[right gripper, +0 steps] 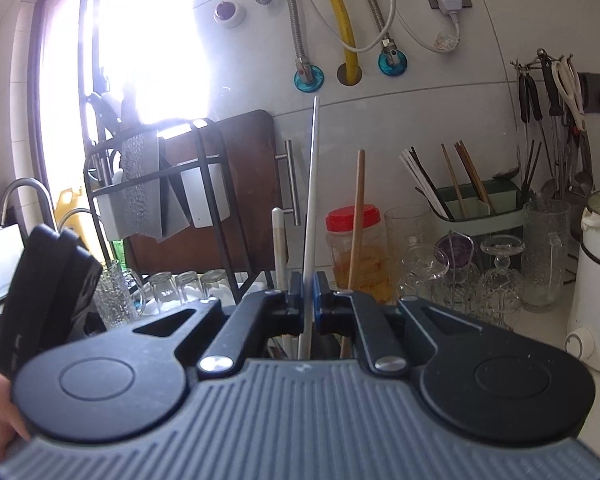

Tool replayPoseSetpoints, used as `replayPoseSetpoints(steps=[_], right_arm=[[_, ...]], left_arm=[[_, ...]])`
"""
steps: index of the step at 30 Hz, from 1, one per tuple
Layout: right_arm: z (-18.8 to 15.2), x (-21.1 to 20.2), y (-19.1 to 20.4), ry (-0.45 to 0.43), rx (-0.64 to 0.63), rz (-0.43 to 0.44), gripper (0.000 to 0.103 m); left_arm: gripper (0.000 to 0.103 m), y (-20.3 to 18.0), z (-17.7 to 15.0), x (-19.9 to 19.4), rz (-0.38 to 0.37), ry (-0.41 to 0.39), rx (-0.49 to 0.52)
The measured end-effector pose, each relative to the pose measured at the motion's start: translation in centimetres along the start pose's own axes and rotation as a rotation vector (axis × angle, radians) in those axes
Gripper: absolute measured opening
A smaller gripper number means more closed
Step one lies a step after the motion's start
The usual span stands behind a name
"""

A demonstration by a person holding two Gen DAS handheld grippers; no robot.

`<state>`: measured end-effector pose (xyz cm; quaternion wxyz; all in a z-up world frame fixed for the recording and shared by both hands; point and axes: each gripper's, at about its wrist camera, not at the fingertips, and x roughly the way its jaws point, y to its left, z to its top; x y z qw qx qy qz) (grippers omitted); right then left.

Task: Organize utensils
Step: 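Lower the white stick into the white mug with the right gripper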

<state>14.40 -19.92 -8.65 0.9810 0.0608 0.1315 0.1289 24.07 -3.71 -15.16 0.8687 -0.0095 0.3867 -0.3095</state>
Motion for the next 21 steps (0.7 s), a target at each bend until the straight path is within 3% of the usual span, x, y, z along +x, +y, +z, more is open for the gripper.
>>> replayPoseSetpoints(steps=[9, 17, 21], right_arm=[[-0.8, -0.9, -1.1, 0.022, 0.091, 0.031, 0.008], [-0.3, -1.5, -2.3, -0.02, 0.189, 0.054, 0.008], [0.6, -1.1, -2.5, -0.048, 0.176, 0.046, 0.008]], left_arm=[[0.085, -0.1, -0.3, -0.1, 0.003, -0.005, -0.007], [0.085, -0.1, -0.6, -0.3, 0.008, -0.006, -0.011], [0.085, 0.0, -0.7, -0.4, 0.005, -0.007, -0.021]])
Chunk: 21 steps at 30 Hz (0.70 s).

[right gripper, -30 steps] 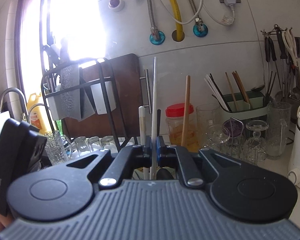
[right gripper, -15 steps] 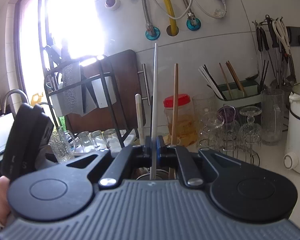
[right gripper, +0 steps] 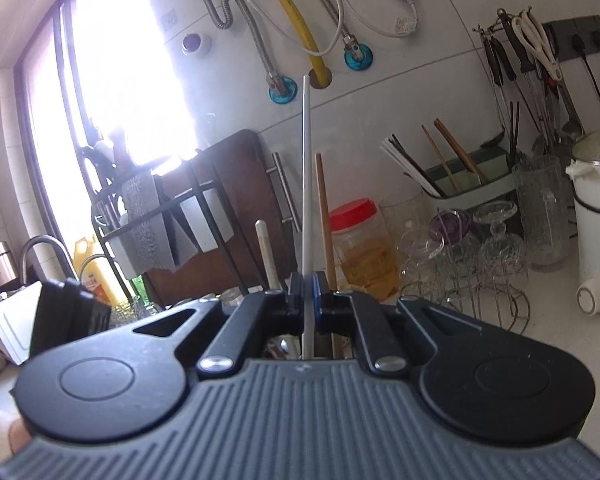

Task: Organize utensils
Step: 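Lower the white stick into the white mug with the right gripper, then open the right gripper to release the white stick in the mug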

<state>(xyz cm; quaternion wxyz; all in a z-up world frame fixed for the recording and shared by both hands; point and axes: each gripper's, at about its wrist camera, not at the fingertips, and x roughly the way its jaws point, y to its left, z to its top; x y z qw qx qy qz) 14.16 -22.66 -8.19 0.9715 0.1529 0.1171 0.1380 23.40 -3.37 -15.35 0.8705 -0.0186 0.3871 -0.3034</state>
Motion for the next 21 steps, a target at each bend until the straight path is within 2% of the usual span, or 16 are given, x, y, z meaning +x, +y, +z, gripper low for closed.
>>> replayPoseSetpoints(steps=[12, 21], right_arm=[[1.6, 1.4, 0.0, -0.066, 0.008, 0.019, 0.007], [0.3, 1.3, 0.5, -0.032, -0.031, 0.021, 0.007]], left_arm=[[0.085, 0.2, 0.0, 0.0, -0.004, -0.003, -0.006], [0.085, 0.3, 0.1, 0.0, -0.004, -0.004, -0.018]])
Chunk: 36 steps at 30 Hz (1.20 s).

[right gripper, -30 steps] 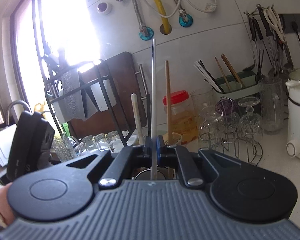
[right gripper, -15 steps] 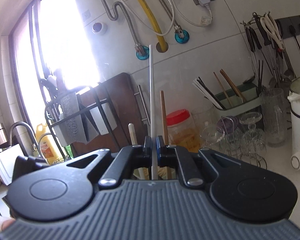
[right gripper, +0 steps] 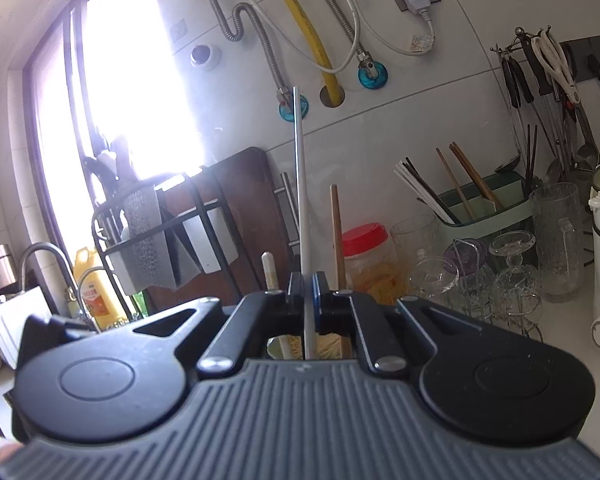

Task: Organize utensils
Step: 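Open the right gripper to release the white stick in the mug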

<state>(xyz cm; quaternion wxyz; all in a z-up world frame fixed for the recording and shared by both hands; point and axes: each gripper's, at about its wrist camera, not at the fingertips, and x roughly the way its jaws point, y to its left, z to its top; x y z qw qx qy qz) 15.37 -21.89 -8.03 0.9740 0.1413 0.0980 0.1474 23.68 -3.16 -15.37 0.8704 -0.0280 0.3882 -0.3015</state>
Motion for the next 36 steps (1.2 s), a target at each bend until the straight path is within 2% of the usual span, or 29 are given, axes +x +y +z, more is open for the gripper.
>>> replayPoseSetpoints(steps=[8, 20, 24, 28, 33, 35, 36], right_arm=[[-0.9, -0.8, 0.1, 0.059, -0.016, -0.018, 0.007], [-1.8, -0.7, 0.1, 0.278, -0.061, -0.006, 0.006], [-1.4, -0.7, -0.2, 0.332, -0.045, 0.013, 0.006], [-0.6, -1.6, -1.0, 0.36, -0.032, 0.001, 0.008], [0.6, -3.6, -2.5, 0.385, 0.034, -0.033, 0.009], [0.8, -4.4, -3.1, 0.392, 0.049, -0.055, 0.018], [0.8, -4.6, -3.5, 0.394, 0.059, -0.066, 0.036]], left_arm=[[0.085, -0.4, 0.4, 0.0, 0.015, 0.007, 0.006], [0.085, -1.0, 0.9, 0.1, 0.055, 0.02, 0.039], [0.085, -1.2, 0.9, 0.1, 0.06, 0.016, 0.052], [0.085, -1.1, 0.8, 0.4, 0.047, 0.001, 0.057], [0.088, -1.6, 0.6, 0.9, 0.054, -0.029, 0.113], [0.089, -1.8, 0.5, 1.1, 0.06, -0.043, 0.147], [0.089, -2.0, 0.4, 1.2, 0.064, -0.051, 0.167]])
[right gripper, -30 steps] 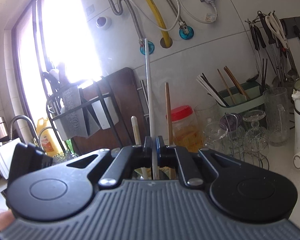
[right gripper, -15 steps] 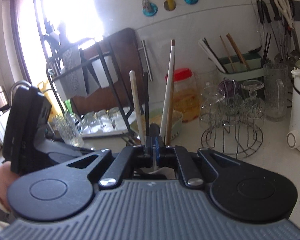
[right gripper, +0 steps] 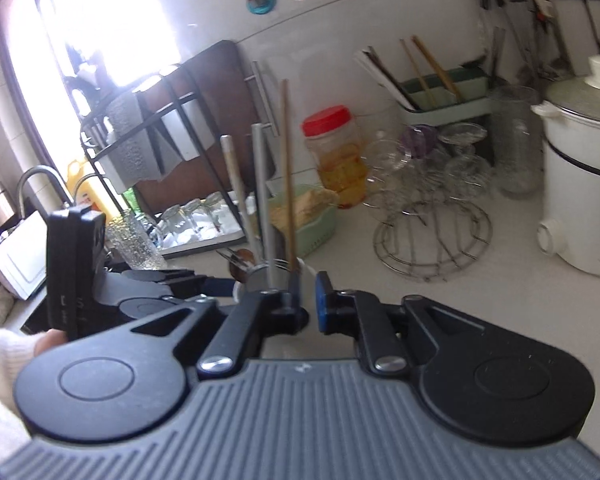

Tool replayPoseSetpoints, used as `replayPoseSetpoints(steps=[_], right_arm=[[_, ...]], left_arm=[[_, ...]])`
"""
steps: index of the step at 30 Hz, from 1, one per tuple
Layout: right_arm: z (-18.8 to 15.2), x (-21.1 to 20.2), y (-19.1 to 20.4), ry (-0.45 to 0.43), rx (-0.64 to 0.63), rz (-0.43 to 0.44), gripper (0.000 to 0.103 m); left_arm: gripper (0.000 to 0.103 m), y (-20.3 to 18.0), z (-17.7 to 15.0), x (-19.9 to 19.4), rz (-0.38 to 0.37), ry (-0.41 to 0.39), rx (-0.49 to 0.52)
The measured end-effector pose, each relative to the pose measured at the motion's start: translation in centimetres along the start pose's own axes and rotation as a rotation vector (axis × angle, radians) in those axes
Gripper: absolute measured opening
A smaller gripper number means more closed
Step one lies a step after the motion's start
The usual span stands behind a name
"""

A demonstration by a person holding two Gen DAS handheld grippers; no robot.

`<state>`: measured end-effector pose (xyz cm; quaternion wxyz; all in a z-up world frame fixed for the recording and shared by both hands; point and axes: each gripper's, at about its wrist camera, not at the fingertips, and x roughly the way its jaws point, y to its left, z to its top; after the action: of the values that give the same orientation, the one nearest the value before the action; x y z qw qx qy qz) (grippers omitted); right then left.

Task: Organize utensils
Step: 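Open the right gripper to release the white stick in the mug, then move the right gripper down to the black chopstick on the counter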

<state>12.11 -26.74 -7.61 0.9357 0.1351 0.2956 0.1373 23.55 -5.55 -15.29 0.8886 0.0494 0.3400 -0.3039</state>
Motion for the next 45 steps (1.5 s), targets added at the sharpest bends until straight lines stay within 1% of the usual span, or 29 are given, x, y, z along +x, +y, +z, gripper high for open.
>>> replayPoseSetpoints(steps=[1, 2, 6, 11, 16, 18, 21, 25, 29, 35, 38, 40, 44, 45], right_arm=[[-0.1, -0.2, -0.3, -0.001, 0.013, -0.01, 0.055], [-0.1, -0.4, -0.6, -0.006, 0.023, -0.018, 0.058], [0.0, -0.2, -1.7, -0.003, 0.052, -0.057, 0.059], [1.1, 1.1, -3.0, 0.013, 0.084, -0.105, 0.059], [3.3, 3.4, -3.7, 0.058, 0.069, -0.069, 0.059], [4.3, 4.6, -4.1, 0.08, 0.066, -0.032, 0.059], [5.5, 7.0, -4.8, 0.141, 0.074, 0.016, 0.059], [6.7, 10.8, -5.0, 0.249, 0.07, 0.104, 0.058], [7.2, 14.7, -3.8, 0.363, 0.028, 0.192, 0.058], [6.6, 19.9, -1.0, 0.505, -0.045, 0.287, 0.057], [5.7, 22.1, 0.8, 0.573, -0.097, 0.303, 0.057], [5.0, 23.4, 2.1, 0.613, -0.129, 0.31, 0.053], [3.2, 25.7, 4.8, 0.689, -0.199, 0.307, 0.051], [2.8, 26.2, 5.3, 0.702, -0.213, 0.301, 0.049]], left_arm=[[0.089, -0.2, 0.0, 0.1, 0.004, -0.008, 0.019], [0.09, -0.3, 0.0, 0.3, 0.008, -0.013, 0.032], [0.091, -0.4, -0.1, 1.2, 0.009, -0.02, 0.061], [0.09, -0.4, -0.1, 1.5, 0.01, -0.021, 0.057], [0.09, -1.0, -0.4, 1.1, 0.041, -0.017, 0.028], [0.09, -1.3, -0.6, 0.8, 0.052, -0.013, 0.018], [0.09, -1.9, -1.0, 0.1, 0.075, 0.0, -0.002], [0.09, -2.4, -1.8, -1.0, 0.105, 0.007, -0.024], [0.09, -2.7, -2.8, -2.3, 0.137, 0.013, -0.055], [0.09, -3.3, -4.3, -4.1, 0.185, 0.02, -0.099], [0.09, -3.6, -5.1, -5.0, 0.205, 0.02, -0.117], [0.09, -3.7, -5.6, -5.6, 0.218, 0.019, -0.129], [0.09, -3.7, -6.3, -6.7, 0.239, 0.021, -0.15], [0.09, -3.6, -6.4, -7.0, 0.244, 0.021, -0.154]])
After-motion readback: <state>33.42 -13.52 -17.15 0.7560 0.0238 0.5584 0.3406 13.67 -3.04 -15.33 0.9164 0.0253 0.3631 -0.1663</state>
